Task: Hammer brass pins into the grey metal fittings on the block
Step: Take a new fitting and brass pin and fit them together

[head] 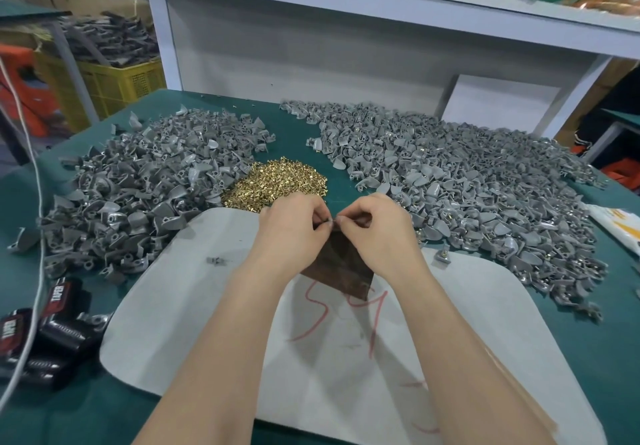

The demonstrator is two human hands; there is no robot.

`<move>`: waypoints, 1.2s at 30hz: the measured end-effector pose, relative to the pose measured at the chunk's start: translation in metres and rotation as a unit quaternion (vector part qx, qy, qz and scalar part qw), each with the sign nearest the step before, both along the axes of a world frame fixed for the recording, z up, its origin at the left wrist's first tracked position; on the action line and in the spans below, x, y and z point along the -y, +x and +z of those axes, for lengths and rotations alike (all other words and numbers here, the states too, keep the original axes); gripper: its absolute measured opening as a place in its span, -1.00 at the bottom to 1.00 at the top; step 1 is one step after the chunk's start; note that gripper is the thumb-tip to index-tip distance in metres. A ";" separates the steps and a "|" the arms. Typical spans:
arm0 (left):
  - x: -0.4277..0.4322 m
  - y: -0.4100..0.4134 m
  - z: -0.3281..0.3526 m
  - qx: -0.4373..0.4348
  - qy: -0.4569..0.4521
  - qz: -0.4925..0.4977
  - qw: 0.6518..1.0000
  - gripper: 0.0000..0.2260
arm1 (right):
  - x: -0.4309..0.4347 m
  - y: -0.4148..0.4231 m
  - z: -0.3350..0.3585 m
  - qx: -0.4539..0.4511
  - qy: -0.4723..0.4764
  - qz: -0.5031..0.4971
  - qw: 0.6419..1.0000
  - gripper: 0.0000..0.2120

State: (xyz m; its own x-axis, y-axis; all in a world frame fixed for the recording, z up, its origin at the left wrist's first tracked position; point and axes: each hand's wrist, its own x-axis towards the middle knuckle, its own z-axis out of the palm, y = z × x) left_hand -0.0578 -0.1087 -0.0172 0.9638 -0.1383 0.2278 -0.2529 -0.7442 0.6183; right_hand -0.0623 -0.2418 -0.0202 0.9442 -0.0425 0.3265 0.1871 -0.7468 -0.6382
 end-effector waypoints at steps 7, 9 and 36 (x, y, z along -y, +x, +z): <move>0.001 0.001 0.001 0.018 0.014 -0.006 1.000 -0.94 | -0.005 0.006 0.017 -0.052 -0.144 0.006 0.988 -0.92; 0.001 0.001 0.000 0.022 0.017 -0.006 1.000 -0.93 | -0.006 0.006 0.022 -0.070 -0.153 0.007 0.986 -0.91; 0.000 0.004 -0.003 0.039 0.007 -0.003 0.999 -0.95 | -0.001 0.001 0.015 -0.045 -0.095 0.036 0.994 -0.88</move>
State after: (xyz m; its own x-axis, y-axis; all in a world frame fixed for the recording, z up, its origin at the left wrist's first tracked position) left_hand -0.0540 -0.1086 -0.0206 0.9422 -0.1485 0.3004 -0.3050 -0.7514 0.5852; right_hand -0.0611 -0.2404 -0.0054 0.9682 0.0809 0.2366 0.1935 -0.8417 -0.5041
